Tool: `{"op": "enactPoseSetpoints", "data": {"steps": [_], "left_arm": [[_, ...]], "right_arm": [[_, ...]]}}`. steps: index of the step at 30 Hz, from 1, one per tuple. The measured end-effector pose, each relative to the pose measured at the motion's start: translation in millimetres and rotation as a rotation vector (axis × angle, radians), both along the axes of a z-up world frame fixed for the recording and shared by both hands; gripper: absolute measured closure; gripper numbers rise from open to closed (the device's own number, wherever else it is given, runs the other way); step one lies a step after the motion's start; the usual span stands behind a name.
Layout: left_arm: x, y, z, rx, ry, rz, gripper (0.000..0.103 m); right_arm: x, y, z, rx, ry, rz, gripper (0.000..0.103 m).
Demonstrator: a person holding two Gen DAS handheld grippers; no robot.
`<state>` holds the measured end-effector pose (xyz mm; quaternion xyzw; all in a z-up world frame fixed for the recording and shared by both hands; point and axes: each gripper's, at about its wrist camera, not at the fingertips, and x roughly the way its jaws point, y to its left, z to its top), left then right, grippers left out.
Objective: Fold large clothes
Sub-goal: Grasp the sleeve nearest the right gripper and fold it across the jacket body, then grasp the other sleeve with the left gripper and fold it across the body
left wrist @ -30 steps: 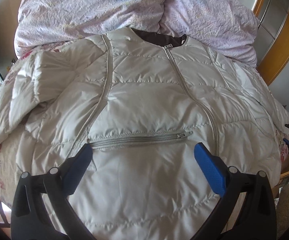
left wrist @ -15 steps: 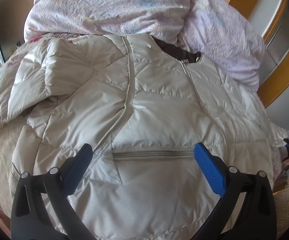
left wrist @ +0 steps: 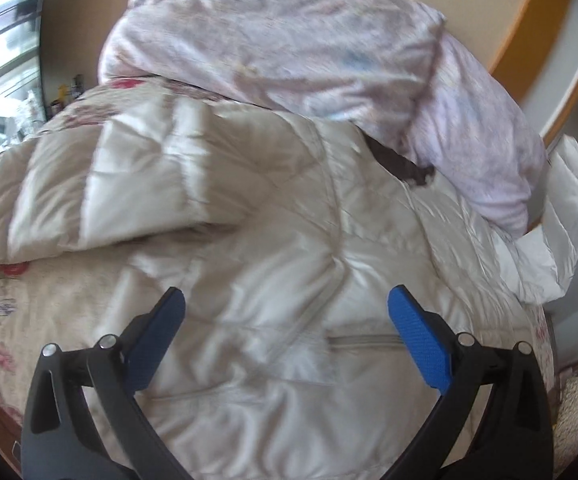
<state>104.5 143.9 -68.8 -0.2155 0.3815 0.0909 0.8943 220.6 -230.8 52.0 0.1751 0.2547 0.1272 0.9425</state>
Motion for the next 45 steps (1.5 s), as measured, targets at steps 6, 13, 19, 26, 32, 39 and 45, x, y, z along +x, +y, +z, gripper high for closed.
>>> {"op": "enactPoseSetpoints", "data": {"steps": [6,13,19,26,32,39,45], "left_arm": [[-32,37,15,0.037,-0.139,0.124,0.002],[-60,85,9,-0.003,-0.098,0.219,0.002],[-81,116,-3,0.03,-0.046,0.29,0.002],[-102,141,-15,0.015,-0.019,0.358,0.002],[-109,157,-27,-0.06,0.013,0.392,0.002],[-111,182,-42,-0.18,0.054,0.448,0.005],[-103,198,-48,-0.253,0.088,0.481,0.007]], "right_arm": [[17,108,-30,0.005,0.095,0.258,0.094],[30,201,-115,-0.19,0.321,0.354,0.094],[15,231,-149,-0.409,0.391,0.436,0.044],[8,222,-101,-0.34,0.233,0.36,0.041],[58,231,-151,-0.429,0.407,0.211,0.04],[62,241,-166,-0.489,0.439,0.221,0.034],[57,241,-167,-0.499,0.43,0.235,0.034]]}}
